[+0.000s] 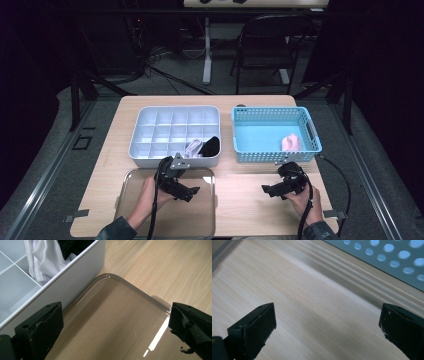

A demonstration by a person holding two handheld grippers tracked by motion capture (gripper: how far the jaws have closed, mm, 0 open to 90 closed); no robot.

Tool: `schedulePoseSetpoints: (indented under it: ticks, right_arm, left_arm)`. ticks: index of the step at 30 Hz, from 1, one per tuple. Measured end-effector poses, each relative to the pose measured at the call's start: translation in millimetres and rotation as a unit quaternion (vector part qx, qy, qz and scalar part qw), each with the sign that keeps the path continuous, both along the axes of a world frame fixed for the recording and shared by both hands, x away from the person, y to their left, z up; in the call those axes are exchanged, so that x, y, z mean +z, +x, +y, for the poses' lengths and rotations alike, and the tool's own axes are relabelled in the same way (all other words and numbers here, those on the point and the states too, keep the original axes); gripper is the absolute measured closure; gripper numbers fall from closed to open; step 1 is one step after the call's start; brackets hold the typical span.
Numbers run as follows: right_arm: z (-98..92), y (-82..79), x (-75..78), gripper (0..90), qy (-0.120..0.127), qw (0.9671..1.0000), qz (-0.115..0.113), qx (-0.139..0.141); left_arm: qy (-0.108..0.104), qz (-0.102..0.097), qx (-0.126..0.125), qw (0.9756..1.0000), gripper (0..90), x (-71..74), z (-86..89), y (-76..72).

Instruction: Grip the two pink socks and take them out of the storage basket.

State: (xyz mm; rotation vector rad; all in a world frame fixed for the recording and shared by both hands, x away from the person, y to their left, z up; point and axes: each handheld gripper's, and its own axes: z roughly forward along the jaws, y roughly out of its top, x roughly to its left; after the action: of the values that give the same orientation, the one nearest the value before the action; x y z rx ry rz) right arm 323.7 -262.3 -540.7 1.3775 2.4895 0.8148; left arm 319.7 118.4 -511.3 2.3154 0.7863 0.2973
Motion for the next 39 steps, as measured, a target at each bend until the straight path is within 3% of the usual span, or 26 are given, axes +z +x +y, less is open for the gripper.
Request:
schedulePoseSetpoints:
  ticks: [11,21,32,38,39]
  right_arm:
    - [-13.6,-8.3,19.2,1.1,0.029,0.9995,0.008,0.0]
    - [-13.4,-15.3,47.8,1.0,0.042,0.9989,-0.012,0.015]
    - [-23.8,5.4,69.7,2.9,0.048,0.9983,-0.034,0.003]
    - [-35.0,30.4,75.2,2.4,0.051,0.9979,-0.033,-0.022]
    - [-40.9,40.5,75.6,2.2,0.057,0.9974,-0.03,-0.032]
  left_arm:
    - [0.0,0.001,0.002,1.0,0.0,-3.3,3.0,1.9]
    - [0.002,0.002,-0.004,1.0,0.0,-3.5,1.1,3.7]
    - [0.007,0.002,-0.003,1.0,0.1,-8.1,-0.9,4.7]
    - [0.009,0.003,-0.005,0.9999,0.0,-8.9,-2.1,4.1]
    - [0.01,0.005,-0.007,0.9999,0.0,-9.5,-2.1,4.3]
